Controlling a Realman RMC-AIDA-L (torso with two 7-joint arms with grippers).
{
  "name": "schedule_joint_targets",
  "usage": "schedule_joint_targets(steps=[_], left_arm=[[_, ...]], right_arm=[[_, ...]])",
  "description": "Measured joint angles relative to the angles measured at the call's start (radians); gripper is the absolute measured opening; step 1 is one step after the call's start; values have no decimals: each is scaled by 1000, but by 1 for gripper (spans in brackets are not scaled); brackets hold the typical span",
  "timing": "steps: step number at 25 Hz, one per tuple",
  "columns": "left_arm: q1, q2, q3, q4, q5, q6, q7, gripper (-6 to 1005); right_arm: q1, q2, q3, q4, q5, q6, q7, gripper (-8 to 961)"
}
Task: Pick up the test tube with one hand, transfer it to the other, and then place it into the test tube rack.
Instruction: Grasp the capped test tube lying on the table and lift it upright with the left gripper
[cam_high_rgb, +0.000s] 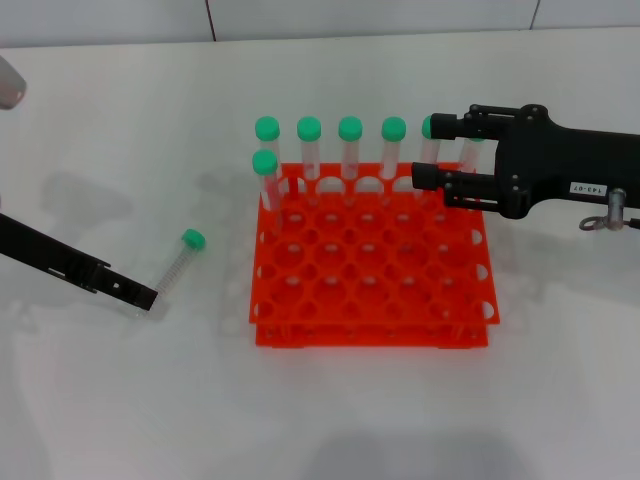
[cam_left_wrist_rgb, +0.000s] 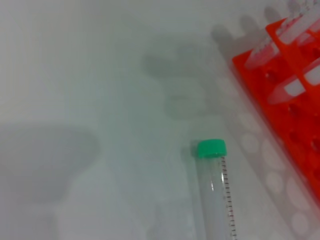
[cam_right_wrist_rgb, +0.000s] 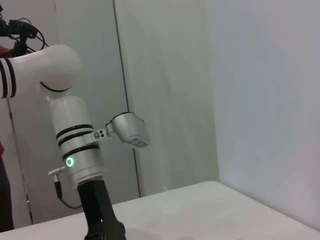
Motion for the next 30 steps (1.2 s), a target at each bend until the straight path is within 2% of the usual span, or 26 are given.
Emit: schedule_joint_targets(steps=[10,20,25,30], left_arm=[[-9,-15,17,-8,18,-17,4,864],[-27,-18,34,-44,19,-27,4,859],[-28,-19,72,-44,19,-27,4,852],[-34,-18,82,-44,19,-36,3,683]], right_arm=[[1,0,0,4,-1,0,-2,635],[-2,0,0,5,-1,1,-4,634],[-3,0,0,6,-1,1,-4,634],[-2,0,0,7,-1,1,-4,634]])
